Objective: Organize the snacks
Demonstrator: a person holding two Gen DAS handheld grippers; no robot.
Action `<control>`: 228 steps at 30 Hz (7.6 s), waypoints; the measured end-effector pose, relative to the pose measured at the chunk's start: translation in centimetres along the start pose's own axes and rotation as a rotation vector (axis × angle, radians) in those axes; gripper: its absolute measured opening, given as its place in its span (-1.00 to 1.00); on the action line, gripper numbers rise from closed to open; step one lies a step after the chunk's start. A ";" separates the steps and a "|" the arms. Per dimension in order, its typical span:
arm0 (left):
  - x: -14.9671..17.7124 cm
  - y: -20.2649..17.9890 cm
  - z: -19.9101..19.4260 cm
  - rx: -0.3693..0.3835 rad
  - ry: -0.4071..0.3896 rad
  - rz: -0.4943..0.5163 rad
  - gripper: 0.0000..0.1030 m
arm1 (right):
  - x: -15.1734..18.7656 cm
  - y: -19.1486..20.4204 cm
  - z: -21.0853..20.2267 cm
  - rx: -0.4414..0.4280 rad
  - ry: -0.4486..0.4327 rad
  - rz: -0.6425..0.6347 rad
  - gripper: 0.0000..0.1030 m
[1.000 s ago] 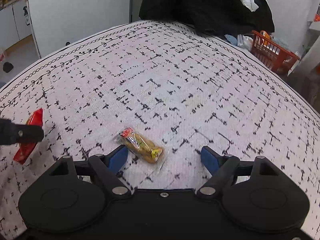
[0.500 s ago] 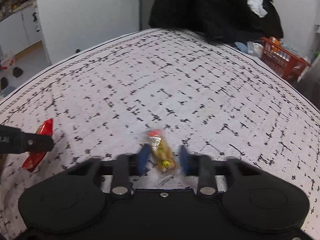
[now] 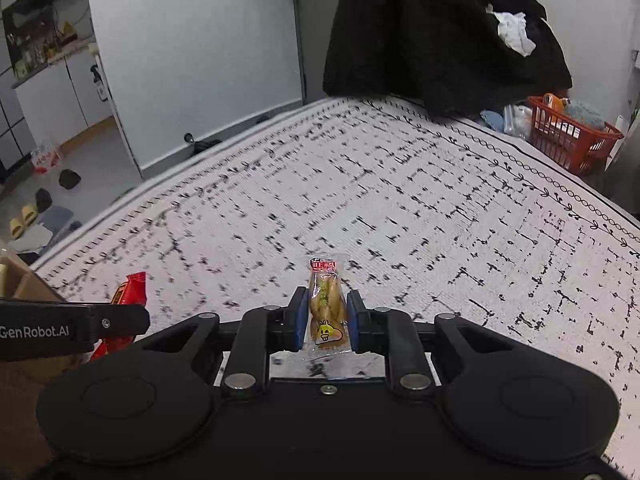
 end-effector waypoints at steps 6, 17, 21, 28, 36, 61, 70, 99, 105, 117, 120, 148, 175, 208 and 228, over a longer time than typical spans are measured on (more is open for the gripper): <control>0.9 0.4 -2.7 0.009 -0.029 -0.006 -0.62 | 0.2 1.6 -2.3 -0.012 -0.033 0.013 -0.61; 2.5 3.6 -8.4 0.001 -0.095 -0.036 -0.62 | 0.3 6.5 -7.0 -0.047 -0.103 -0.022 -0.61; 3.2 5.3 -10.2 -0.013 -0.117 -0.059 -0.62 | 0.8 8.4 -8.0 -0.046 -0.100 -0.052 -0.61; 3.9 8.1 -13.0 -0.013 -0.141 -0.104 -0.62 | 0.9 11.8 -9.6 -0.049 -0.121 -0.111 -0.61; 4.7 11.5 -15.2 -0.016 -0.158 -0.134 -0.62 | 0.9 15.0 -10.6 -0.074 -0.143 -0.139 -0.61; 5.1 19.6 -14.2 -0.041 -0.084 -0.278 -0.62 | 1.3 21.6 -8.9 -0.162 -0.103 -0.171 -0.61; 4.9 20.3 -12.3 -0.060 -0.040 -0.292 -0.62 | 2.2 22.6 -6.9 -0.215 -0.058 -0.198 -0.61; 4.4 18.5 -16.8 -0.166 -0.060 -0.300 0.25 | 3.7 18.8 -10.4 -0.166 -0.029 -0.135 -0.48; 5.5 17.6 -19.4 -0.136 -0.088 -0.279 0.49 | 4.6 18.2 -13.3 -0.183 -0.049 -0.072 -0.38; 7.3 16.3 -23.8 -0.074 -0.116 -0.189 0.64 | 5.5 17.4 -18.6 -0.157 -0.096 -0.004 0.04; 7.8 16.3 -24.7 -0.064 -0.127 -0.171 0.71 | 5.8 17.2 -19.6 -0.149 -0.102 0.013 0.20; 14.7 16.5 -32.0 -0.030 -0.181 0.033 0.99 | 10.4 17.5 -27.9 -0.174 -0.167 0.100 1.00; 21.8 16.4 -34.5 0.006 -0.235 0.165 1.00 | 16.5 16.6 -31.9 -0.122 -0.164 0.108 1.00; 22.7 17.0 -33.5 0.022 -0.205 0.142 1.00 | 17.6 16.7 -32.0 -0.092 -0.152 0.089 1.00; 22.7 17.5 -33.8 0.015 -0.212 0.126 1.00 | 17.7 16.8 -31.9 -0.090 -0.150 0.083 1.00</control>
Point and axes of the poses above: each gripper's, at about its wrist camera, not at the fingertips, and z roughly the way its jaws point, y to its left, x to its underside, the point moved 2 cm from there along z, roughly the way its jaws point, and after that the axes turned 13 degrees about y, right-handed, at the moved point
